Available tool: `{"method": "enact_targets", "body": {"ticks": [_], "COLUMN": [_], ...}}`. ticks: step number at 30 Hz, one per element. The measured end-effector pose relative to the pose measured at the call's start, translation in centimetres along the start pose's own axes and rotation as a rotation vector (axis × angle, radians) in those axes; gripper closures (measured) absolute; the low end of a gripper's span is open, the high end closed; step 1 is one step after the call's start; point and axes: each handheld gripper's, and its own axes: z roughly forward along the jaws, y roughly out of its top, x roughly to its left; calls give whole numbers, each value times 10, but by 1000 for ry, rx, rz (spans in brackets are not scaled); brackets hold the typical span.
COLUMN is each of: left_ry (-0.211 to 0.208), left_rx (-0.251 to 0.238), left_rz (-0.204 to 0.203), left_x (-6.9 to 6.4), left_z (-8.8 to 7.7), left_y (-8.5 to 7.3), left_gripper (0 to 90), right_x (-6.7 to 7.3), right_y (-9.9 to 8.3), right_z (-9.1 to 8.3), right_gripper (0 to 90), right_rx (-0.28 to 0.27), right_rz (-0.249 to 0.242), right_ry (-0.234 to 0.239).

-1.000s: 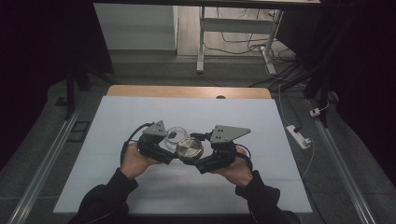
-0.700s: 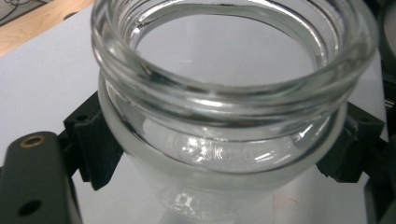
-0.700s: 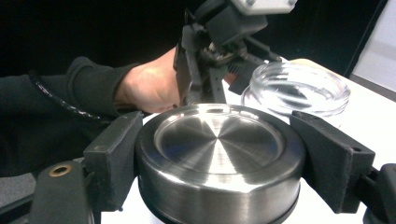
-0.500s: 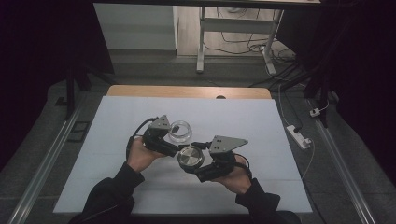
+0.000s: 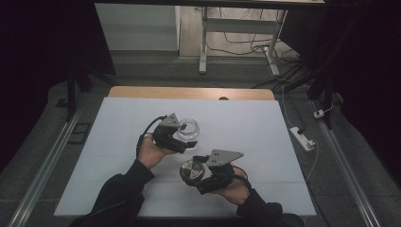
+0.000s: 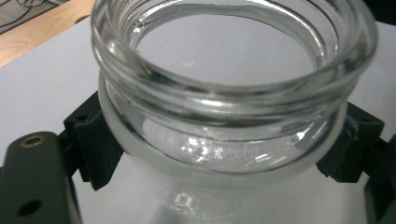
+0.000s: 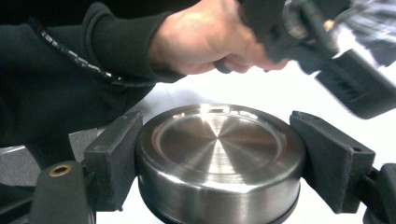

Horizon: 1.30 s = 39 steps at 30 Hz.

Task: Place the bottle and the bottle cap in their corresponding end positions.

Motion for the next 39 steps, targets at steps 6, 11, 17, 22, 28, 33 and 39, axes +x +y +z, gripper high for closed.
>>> {"method": "enact_targets", "body": {"ticks": [6,11,17,22,28,33,39], "left_ry": [4,15,33,48,52,59,73], "left_rx": [5,7,20,28,33,36,39], "left_rz": [-6,-21,-32,-39,-49,-44,-23], "left_x": [3,8,12,15,18,17,14], "left_z": [11,18,25,30,37,44,46], "left_y": [-2,-7,-17,-23,-29,-29,-30], "left_gripper": [155,155,155,155,155,155,154], "right_x": [-2,-5,-6,-7,-10,-12,-10], "right_y": [-11,-21,-31,-36,-39,-43,-45], "right_z": [10,19,34,42,48,49,49], "right_gripper": [199,199,199,199,198,197,195], "right_rx": [35,62,111,138,170,198,218], "right_rz": [6,15,15,0,-14,-10,-19], "right_ry": [-9,-9,-3,-8,-28,-26,-23]}}
